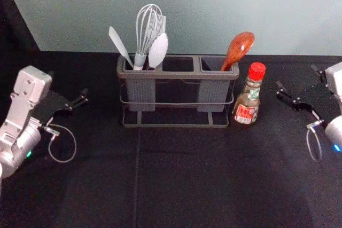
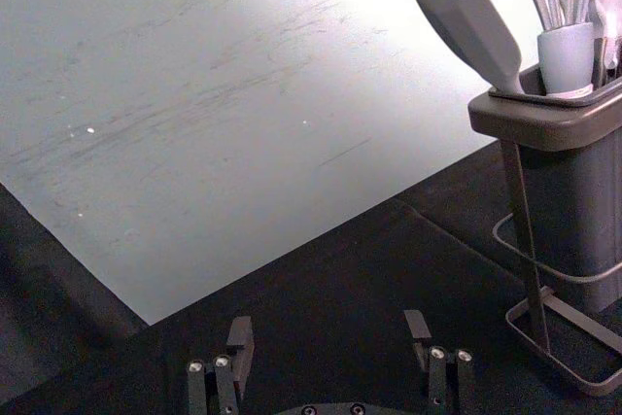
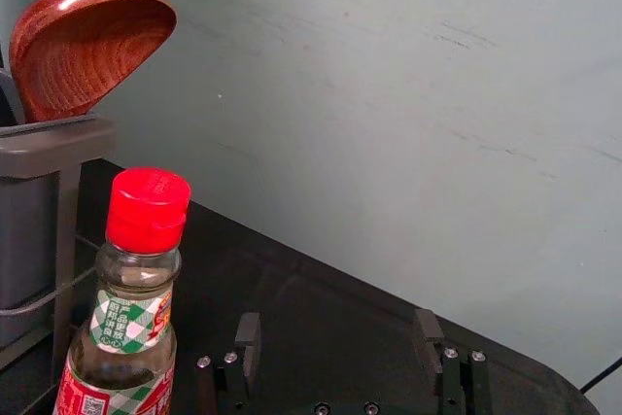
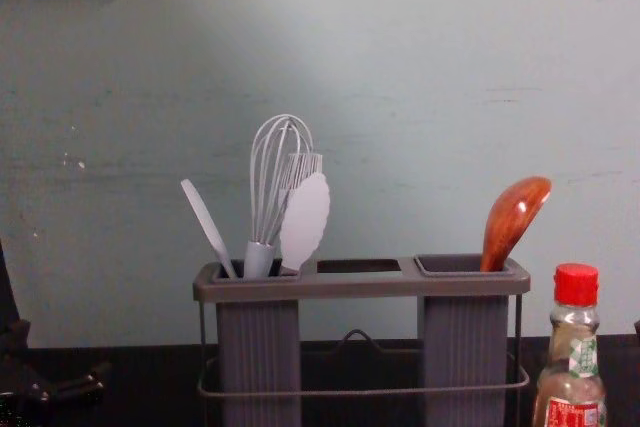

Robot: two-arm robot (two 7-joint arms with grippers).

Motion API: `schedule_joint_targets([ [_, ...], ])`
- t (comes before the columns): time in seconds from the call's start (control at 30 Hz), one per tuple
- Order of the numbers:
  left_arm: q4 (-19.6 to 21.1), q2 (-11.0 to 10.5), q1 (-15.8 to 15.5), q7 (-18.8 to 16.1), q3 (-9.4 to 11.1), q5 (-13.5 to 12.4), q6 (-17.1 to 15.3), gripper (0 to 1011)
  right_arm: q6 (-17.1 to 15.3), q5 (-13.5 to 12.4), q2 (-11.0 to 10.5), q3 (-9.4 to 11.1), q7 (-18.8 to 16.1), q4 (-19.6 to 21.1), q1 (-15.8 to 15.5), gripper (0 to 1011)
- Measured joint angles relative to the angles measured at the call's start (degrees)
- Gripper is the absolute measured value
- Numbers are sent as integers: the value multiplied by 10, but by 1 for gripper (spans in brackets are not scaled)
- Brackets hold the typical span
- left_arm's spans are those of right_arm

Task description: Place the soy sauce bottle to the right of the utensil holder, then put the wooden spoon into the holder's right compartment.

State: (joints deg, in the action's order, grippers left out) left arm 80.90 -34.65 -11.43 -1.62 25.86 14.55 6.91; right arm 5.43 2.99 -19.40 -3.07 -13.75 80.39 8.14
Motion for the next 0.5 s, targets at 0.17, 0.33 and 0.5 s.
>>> schedule_joint_targets([
  [0.17,0,0,0,0,0,0,0,1011,3,-3,-1,-2,0,-5,3,1003],
  [0.33,0,0,0,0,0,0,0,1011,5,-5,-1,-3,-2,-5,3,1002],
  [0.5,0,0,0,0,0,0,0,1011,5,-4,-1,-3,-2,-5,3,1002],
])
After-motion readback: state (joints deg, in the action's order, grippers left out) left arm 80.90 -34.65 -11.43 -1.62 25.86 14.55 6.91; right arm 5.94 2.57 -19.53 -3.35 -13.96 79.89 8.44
